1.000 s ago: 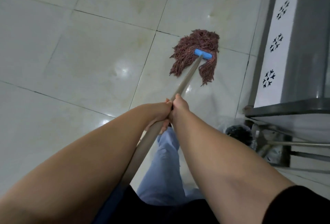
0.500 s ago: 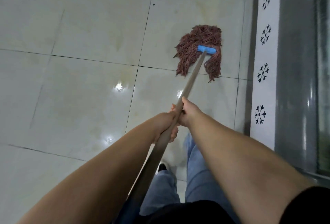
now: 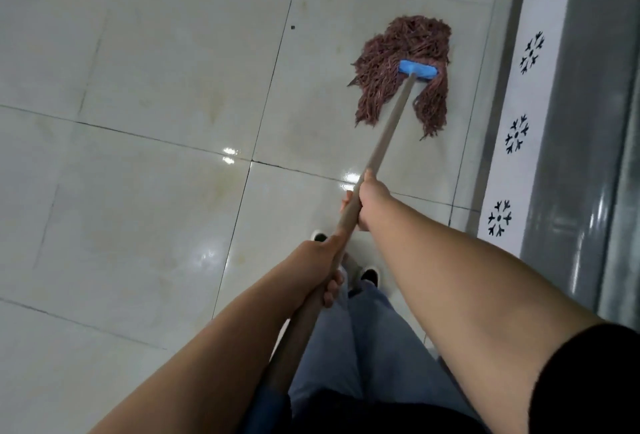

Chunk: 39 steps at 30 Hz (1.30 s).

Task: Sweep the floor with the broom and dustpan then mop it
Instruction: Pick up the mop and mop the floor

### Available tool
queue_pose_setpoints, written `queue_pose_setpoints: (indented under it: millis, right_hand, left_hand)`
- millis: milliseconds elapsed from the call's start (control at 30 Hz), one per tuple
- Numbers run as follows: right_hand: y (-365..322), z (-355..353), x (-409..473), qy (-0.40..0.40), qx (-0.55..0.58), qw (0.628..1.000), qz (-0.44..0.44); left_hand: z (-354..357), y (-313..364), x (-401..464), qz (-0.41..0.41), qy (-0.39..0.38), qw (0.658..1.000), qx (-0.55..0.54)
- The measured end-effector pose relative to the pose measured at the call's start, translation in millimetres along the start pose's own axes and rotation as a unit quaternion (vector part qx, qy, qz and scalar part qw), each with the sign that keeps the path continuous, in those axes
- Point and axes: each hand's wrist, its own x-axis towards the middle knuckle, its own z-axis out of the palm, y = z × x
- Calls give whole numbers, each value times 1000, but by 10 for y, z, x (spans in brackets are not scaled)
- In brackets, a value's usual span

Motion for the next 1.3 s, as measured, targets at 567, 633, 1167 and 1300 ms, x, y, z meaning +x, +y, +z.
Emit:
queue_pose_setpoints:
  millis: [567,633,1167,1300]
  right_hand:
    - [-2602,766,302,8,-97,995,10]
    - [-2909,815,380,-1,-92,996,13]
    - [-4138,924,579,21,-129,991,-4]
    - [-3757,947,448,17,-159,987,-3]
  left_hand:
    - [36,2563,684,-18,-32,998,-46]
    - [85,2841,797,-17,-26,999,-40]
    - [472,4001,1071,-25,-4,996,-83]
    - [356,3614,904,-13,3,996,-84]
